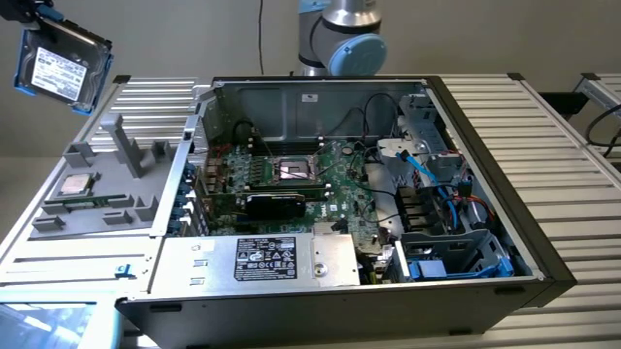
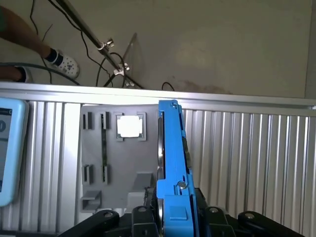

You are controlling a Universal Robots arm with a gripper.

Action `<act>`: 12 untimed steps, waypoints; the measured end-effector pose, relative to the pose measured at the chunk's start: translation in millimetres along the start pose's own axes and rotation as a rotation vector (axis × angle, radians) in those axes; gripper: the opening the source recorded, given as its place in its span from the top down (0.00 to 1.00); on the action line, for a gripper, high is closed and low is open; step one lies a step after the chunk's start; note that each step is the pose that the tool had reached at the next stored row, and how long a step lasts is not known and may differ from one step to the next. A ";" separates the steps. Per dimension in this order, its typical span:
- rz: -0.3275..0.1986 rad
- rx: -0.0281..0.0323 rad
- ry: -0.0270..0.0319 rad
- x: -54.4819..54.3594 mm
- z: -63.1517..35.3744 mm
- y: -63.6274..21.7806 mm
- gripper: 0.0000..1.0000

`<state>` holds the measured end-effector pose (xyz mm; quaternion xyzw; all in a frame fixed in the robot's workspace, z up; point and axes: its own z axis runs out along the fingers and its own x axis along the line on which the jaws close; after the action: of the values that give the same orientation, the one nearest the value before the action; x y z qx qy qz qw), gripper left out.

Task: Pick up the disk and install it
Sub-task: 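Pick up the disk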

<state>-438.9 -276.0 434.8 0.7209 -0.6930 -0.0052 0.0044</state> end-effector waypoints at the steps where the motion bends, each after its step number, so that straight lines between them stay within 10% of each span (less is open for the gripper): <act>1: 0.000 -0.0001 0.0000 0.1 -3.9 -3.0 0.61; 12: 0.000 -0.0005 0.0009 1.4 -33.1 -34.8 0.61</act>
<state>-403.7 -276.0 467.5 0.7209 -0.6930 -0.0050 0.0049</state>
